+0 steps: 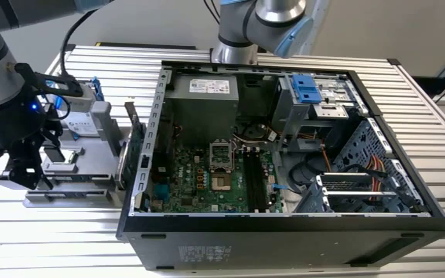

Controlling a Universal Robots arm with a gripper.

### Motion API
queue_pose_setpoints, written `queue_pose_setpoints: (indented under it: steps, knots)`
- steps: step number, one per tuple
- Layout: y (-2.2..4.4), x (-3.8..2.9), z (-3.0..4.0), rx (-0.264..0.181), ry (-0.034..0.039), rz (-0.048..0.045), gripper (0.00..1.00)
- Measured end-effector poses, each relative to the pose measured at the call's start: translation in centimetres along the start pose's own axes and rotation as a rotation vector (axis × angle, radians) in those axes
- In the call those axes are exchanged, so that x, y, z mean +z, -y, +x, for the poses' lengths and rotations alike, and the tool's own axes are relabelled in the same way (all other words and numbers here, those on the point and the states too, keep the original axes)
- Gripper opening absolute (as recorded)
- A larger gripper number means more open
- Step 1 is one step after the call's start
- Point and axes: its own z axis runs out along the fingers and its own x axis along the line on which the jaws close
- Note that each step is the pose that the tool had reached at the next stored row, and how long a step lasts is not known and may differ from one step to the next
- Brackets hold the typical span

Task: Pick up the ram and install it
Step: 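Pick up the ram and move it above insertion slot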

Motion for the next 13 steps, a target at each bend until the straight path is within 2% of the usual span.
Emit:
queue_pose_setpoints:
  steps: [13]
  knots:
    - [0.03, 1.10, 0.00, 0.000, 0.0000, 0.0000, 1.00]
